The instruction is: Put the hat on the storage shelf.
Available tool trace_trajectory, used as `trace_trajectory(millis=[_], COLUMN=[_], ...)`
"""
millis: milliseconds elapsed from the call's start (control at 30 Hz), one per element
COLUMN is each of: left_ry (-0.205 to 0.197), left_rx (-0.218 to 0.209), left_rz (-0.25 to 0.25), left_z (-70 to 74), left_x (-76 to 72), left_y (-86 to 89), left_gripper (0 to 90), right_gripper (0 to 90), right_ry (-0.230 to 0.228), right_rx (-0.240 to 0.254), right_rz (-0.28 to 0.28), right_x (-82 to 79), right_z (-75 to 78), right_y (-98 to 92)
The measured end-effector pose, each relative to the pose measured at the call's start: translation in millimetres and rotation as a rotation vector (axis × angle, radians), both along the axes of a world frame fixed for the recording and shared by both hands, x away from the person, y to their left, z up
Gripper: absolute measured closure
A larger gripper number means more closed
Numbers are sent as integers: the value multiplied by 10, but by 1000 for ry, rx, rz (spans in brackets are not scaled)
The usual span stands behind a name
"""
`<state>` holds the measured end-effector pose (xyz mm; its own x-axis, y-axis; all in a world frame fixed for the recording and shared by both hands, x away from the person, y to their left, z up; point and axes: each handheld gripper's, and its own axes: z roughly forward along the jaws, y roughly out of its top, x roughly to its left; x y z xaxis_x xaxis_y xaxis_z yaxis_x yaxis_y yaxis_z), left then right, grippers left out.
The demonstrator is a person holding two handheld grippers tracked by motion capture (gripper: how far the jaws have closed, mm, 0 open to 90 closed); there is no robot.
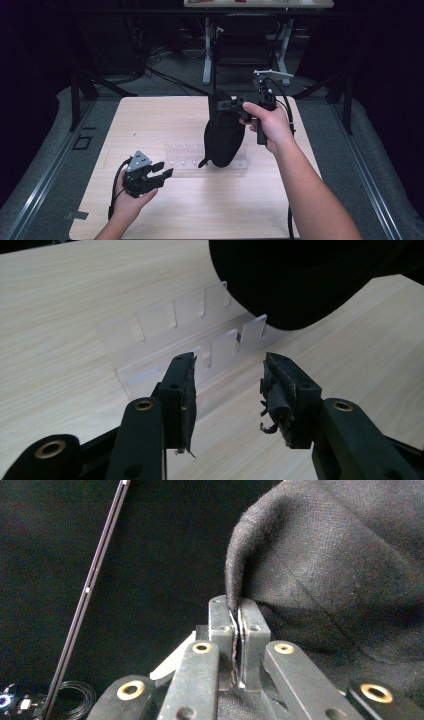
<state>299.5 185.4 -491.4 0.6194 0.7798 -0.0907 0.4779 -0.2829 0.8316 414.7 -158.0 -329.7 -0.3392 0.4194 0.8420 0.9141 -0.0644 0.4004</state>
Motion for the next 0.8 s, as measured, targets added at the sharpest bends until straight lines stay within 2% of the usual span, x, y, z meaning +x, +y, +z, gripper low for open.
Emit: trace_trajectory(millis=[500,800], left_ry=[-44,-61], left_rx=[29,47], left_rz=[-74,-128], left_z=[199,265], left_x=[-50,-39], left_y=[-292,-573], left_gripper=[571,585], right_gripper=[869,869], right_ry=[1,-5], right_rx=[-3,-6], right_rz=[-3,18], right_x=[-5,7], right_z=[17,26], right_y=[55,182])
